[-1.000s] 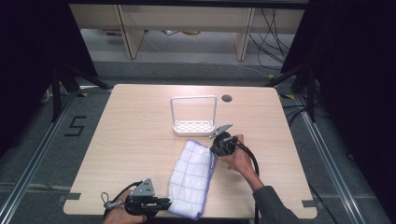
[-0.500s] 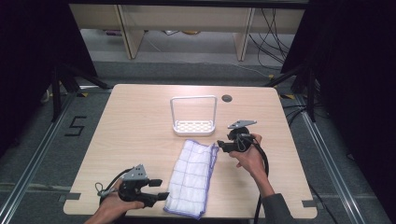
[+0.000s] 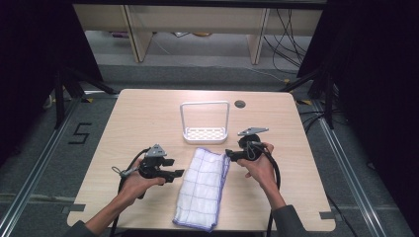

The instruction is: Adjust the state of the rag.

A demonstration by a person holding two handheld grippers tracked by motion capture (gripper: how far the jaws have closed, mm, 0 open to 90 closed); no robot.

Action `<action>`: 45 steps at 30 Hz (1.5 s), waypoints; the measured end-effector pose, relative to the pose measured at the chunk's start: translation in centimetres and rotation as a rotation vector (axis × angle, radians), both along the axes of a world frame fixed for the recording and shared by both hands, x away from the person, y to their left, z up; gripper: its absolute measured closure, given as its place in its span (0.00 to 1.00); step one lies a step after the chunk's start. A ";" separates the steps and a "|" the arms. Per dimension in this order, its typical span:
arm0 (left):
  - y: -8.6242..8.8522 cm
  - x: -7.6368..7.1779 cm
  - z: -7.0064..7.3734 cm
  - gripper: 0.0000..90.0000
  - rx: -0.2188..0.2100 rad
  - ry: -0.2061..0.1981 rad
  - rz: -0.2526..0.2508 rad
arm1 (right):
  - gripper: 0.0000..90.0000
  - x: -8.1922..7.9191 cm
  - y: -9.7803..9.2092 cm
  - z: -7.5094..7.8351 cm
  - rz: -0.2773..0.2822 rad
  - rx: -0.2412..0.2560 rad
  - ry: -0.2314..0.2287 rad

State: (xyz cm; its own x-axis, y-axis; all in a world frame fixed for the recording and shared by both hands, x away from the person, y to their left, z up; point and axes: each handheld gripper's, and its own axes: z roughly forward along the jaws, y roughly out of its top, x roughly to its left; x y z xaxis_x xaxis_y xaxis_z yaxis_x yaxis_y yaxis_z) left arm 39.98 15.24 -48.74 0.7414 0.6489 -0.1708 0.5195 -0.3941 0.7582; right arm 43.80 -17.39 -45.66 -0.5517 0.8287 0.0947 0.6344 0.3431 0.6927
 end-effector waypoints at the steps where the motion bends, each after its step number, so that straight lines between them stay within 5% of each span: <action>1: -0.5 0.5 -0.1 0.42 -0.020 -0.002 0.028 | 0.41 0.1 0.2 -0.3 -0.008 0.015 -0.009; 4: -1.1 1.8 -0.1 0.43 0.023 -0.003 0.019 | 0.42 0.6 0.6 -0.5 -0.006 0.002 0.006; 17: -3.4 5.4 -0.6 0.44 0.003 0.018 0.047 | 0.44 1.5 2.5 -2.3 -0.055 -0.051 0.088; 35: -4.5 6.7 -1.3 0.45 -0.006 0.047 0.054 | 0.51 1.7 2.7 -3.5 -0.031 -0.165 0.103; 40: -4.9 7.0 -1.7 0.46 -0.015 0.059 0.056 | 0.53 1.3 2.5 -3.8 -0.061 -0.123 0.135; 45: -5.3 7.3 -1.8 0.48 0.001 0.058 0.038 | 0.57 1.3 2.4 -3.9 -0.038 -0.136 0.115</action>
